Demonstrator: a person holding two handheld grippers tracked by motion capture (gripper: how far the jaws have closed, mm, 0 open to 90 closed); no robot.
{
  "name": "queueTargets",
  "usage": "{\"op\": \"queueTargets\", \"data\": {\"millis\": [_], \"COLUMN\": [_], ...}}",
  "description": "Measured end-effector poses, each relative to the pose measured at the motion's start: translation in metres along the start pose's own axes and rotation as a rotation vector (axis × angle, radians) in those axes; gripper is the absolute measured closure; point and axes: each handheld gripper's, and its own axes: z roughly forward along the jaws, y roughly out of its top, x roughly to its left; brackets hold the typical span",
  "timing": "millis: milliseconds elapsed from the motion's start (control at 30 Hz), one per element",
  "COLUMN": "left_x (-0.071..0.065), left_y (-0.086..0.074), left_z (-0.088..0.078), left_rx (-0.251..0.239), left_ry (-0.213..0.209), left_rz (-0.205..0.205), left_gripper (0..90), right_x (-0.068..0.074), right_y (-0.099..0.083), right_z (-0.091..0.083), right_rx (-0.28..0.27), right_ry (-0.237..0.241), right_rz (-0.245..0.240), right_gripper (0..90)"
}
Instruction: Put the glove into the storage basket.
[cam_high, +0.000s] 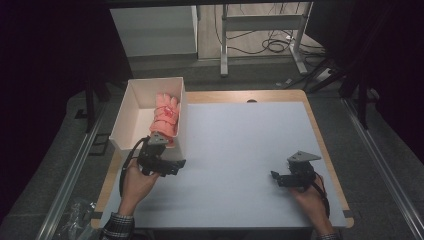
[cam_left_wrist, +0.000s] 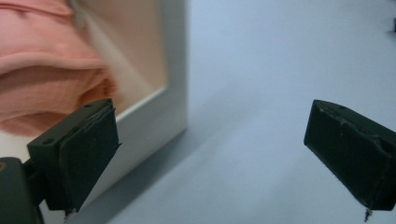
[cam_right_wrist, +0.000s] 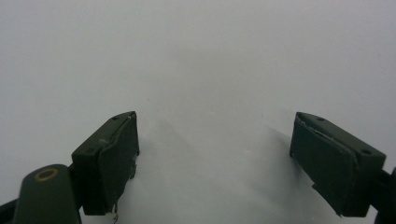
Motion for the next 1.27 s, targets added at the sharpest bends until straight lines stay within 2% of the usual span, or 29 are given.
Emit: {"op": "queueTargets", "data": {"millis": [233,400,600,800,833,900,967,1267], "left_x": [-0.02,-0.029,-0.037,-0.04,-0.041,-0.041,-0.04,-0.043], "left_y": [-0.003,-0.012,-0.029,-0.04,-0.044,-0.046,-0.049,-0.049], "left_z": [0.016,0.037,0.062,0.074,0.079,0.081,0.081,0.082], "left_rx": [-0.007,0.018,0.047,0.056,0.066,0.072,0.04,0.044], "left_ry": [-0.063,-0.075,-0.064,-0.058,-0.045,-0.043,-0.047,-0.028], "left_rz": [0.026,0.04,0.064,0.071,0.076,0.075,0.05,0.058], "left_gripper": [3.3,3.0,2.3,1.1,0.8,0.7,0.0,0.0], "right_x": [0.0,0.0,0.0,0.0,0.0,0.0,0.0,0.0], "right_y": [0.0,0.0,0.0,0.0,0.0,0.0,0.0,0.0], "right_z": [0.0,0.0,0.0,0.0,0.0,0.0,0.0,0.0], "right_rx": [0.0,0.0,0.0,0.0,0.0,0.0,0.0,0.0], "right_ry": [0.0,0.001,0.002,0.002,0.002,0.002,0.001,-0.001], "right_rz": [0.001,0.001,0.002,0.002,0.002,0.002,0.001,-0.001], "right_gripper": [16.0,16.0,15.9,15.9,15.9,15.9,15.9,15.9]}}
